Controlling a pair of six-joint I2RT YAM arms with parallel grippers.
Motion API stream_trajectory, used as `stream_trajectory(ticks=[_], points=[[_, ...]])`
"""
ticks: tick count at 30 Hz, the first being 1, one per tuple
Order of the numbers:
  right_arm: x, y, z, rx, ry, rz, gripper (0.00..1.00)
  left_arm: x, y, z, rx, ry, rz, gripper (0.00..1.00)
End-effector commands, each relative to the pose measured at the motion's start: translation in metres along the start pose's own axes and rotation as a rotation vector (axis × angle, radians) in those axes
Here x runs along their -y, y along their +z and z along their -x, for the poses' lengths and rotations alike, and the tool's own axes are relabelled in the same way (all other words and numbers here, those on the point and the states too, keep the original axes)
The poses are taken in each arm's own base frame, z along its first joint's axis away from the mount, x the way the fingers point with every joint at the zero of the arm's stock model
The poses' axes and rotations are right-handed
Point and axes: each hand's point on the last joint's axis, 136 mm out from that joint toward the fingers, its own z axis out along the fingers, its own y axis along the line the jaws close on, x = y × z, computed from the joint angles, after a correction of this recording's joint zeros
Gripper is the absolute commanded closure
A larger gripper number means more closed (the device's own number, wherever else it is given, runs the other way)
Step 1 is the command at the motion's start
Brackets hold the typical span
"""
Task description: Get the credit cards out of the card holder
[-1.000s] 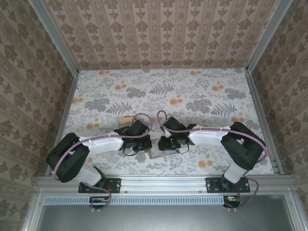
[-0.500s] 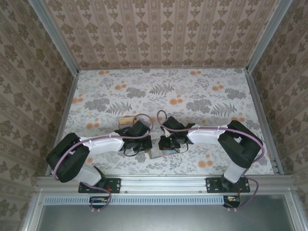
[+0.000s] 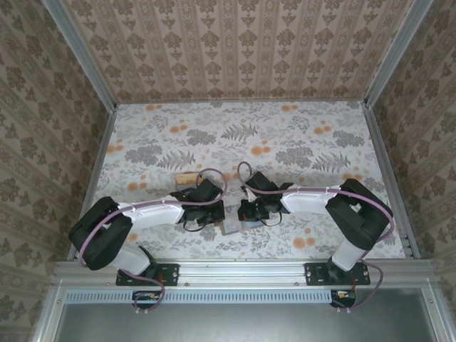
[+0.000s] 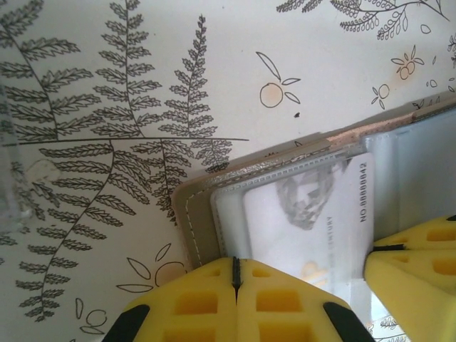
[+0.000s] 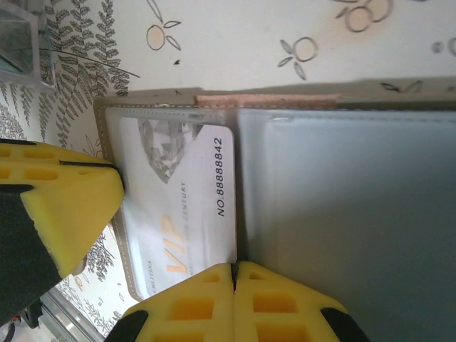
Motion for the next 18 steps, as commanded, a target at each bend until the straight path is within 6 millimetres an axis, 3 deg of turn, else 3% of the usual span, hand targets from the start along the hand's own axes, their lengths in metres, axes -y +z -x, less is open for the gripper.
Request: stream_trajectory(ticks=[1,6,8,10,18], points=[[0.013,-0.006,-0.004,0.006,0.033,-0.027,1.0,-0.027,0.001,-0.013,-0.037,-0.022,0.117,1.0],[0.009,-0.006,-0.003,0.004,0.023,-0.012,1.0,-0.022,0.001,-0.012,-0.038,-0.013,0.104,1.0],[0.007,-0.004,-0.002,0.0,0.019,-0.004,0.81,-0.021,0.001,-0.012,-0.042,-0.008,0.1,1.0],[0.003,-0.001,0.0,-0.001,0.015,0.015,0.75,-0.019,0.002,-0.011,-0.045,-0.004,0.096,1.0],[0.002,0.011,0.002,-0.019,0.027,0.044,0.75,-0.016,0.002,-0.012,-0.05,0.0,0.088,1.0]])
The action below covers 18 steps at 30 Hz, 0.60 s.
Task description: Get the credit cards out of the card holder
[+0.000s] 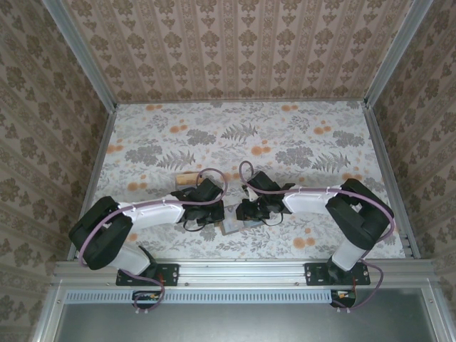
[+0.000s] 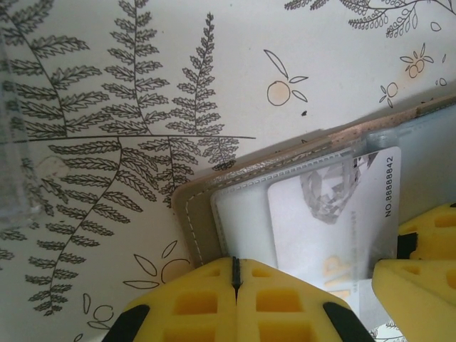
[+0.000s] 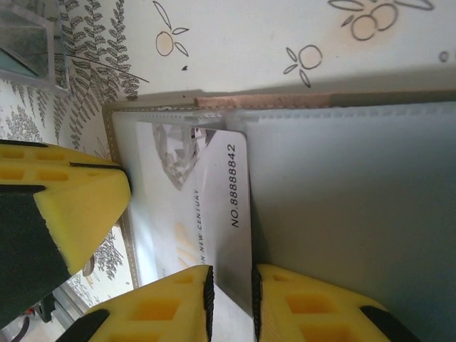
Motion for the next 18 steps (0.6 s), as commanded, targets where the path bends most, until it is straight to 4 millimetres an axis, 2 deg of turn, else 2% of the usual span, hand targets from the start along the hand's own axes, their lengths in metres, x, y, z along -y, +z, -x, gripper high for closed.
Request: stream_trajectory(ticks=[1,9,18], points=[[0.005,0.009,0.0,-0.017,0.028,-0.005,0.75,-0.015,0.004,-0.011,-0.043,0.001,0.073,1.0],[0.016,0.004,-0.001,-0.004,0.042,-0.042,0.99,-0.016,0.004,-0.012,-0.045,0.004,0.077,1.0],[0.045,-0.014,0.0,0.014,0.072,-0.077,0.99,-0.019,0.004,-0.013,-0.051,0.013,0.089,1.0]])
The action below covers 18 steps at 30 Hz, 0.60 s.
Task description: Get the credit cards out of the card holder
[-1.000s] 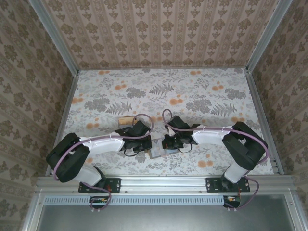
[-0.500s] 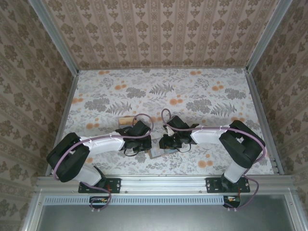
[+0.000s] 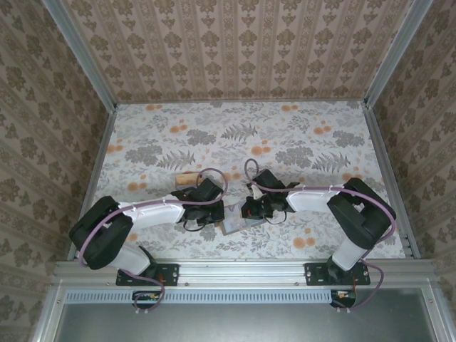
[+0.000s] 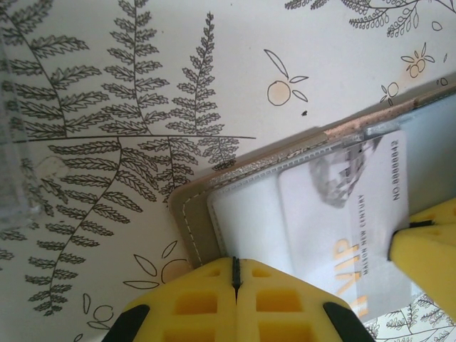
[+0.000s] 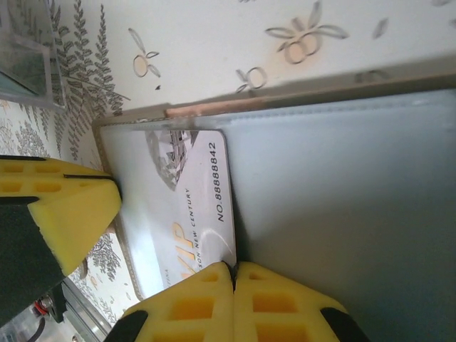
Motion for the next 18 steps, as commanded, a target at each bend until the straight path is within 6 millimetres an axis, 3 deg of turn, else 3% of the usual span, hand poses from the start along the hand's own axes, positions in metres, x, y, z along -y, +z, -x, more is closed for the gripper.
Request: stream_trajectory(ticks=[1,8,14,18], points=[[0.034,-0.008,-0.006,0.001,0.027,-0.098,0.99,-0.019,0.004,-0.013,-0.05,0.012,0.086,1.0],[0.046,-0.031,-0.002,0.035,0.033,-0.104,1.0,-0.014,0.001,-0.009,-0.046,0.021,0.071,1.0],[0.032,-0.055,0.005,0.087,-0.021,-0.068,1.0,0.003,-0.009,0.002,-0.021,0.045,0.038,1.0],[0.013,-0.075,0.015,0.126,-0.085,-0.046,1.0,0.022,-0.028,0.015,0.021,0.066,0.007,1.0]])
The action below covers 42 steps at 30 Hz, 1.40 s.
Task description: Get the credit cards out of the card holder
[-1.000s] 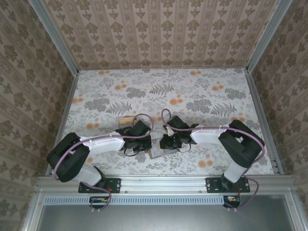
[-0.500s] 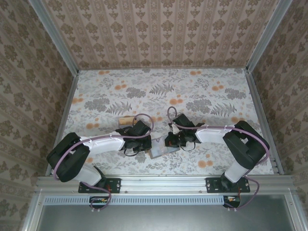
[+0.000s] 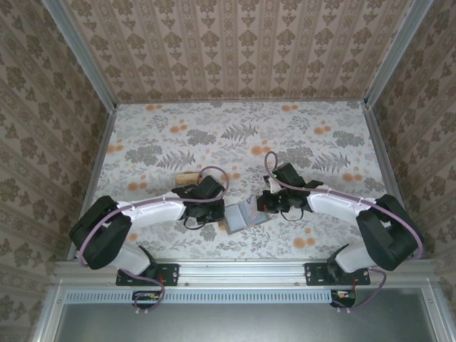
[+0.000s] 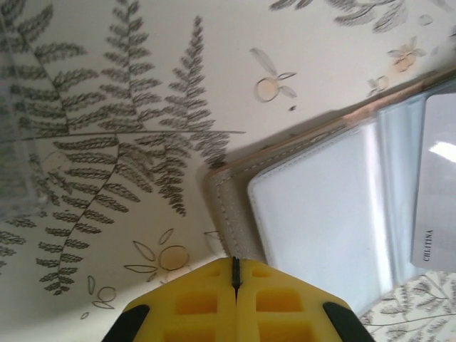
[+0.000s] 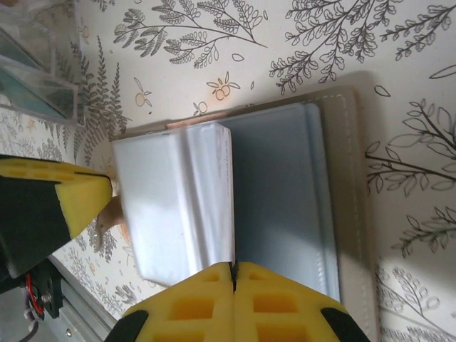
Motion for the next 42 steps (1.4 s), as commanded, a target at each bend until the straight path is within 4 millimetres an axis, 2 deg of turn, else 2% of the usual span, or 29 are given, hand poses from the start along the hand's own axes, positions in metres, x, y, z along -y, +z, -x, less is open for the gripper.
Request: stream_trajectory(ticks=[1,5,9,12,13,17,19,21,27,31,37,42], points=[[-0.01,-0.021,0.007,0.023,-0.065,-0.017,1.0,0.019,-0.025,0.016,0.055,0.046,-0.024,1.0],[-0.033,-0.039,0.023,0.062,-0.141,0.013,1.0,0.028,-0.058,0.035,0.139,0.051,-0.041,1.0],[-0.054,-0.05,0.038,0.086,-0.229,0.033,1.0,0.017,-0.096,0.051,0.248,-0.001,-0.032,0.76],[-0.07,-0.051,0.049,0.083,-0.315,0.029,1.0,-0.004,-0.123,0.057,0.328,-0.056,-0.011,0.52],[-0.072,-0.046,0.051,0.064,-0.336,0.021,1.0,-0.01,-0.132,0.058,0.352,-0.071,-0.012,0.47],[-0.097,-0.033,0.064,0.042,-0.489,-0.002,1.0,-0.043,-0.163,0.054,0.43,-0.143,0.012,0.15],[-0.113,-0.024,0.071,0.032,-0.575,-0.016,1.0,-0.061,-0.177,0.049,0.468,-0.184,0.028,0.04],[-0.128,-0.015,0.078,0.031,-0.663,-0.021,1.0,-0.074,-0.189,0.044,0.502,-0.217,0.034,0.0],[-0.173,0.015,0.084,0.026,-0.931,0.003,1.0,-0.101,-0.21,0.028,0.559,-0.29,0.05,0.0],[-0.189,0.037,0.085,-0.007,-1.067,-0.015,1.0,-0.112,-0.218,0.018,0.575,-0.318,0.07,0.0],[-0.2,0.059,0.089,-0.013,-1.218,-0.02,1.0,-0.122,-0.229,0.007,0.603,-0.34,0.079,0.0],[-0.198,0.076,0.092,-0.033,-1.272,-0.034,1.0,-0.127,-0.227,-0.001,0.598,-0.365,0.075,0.0]])
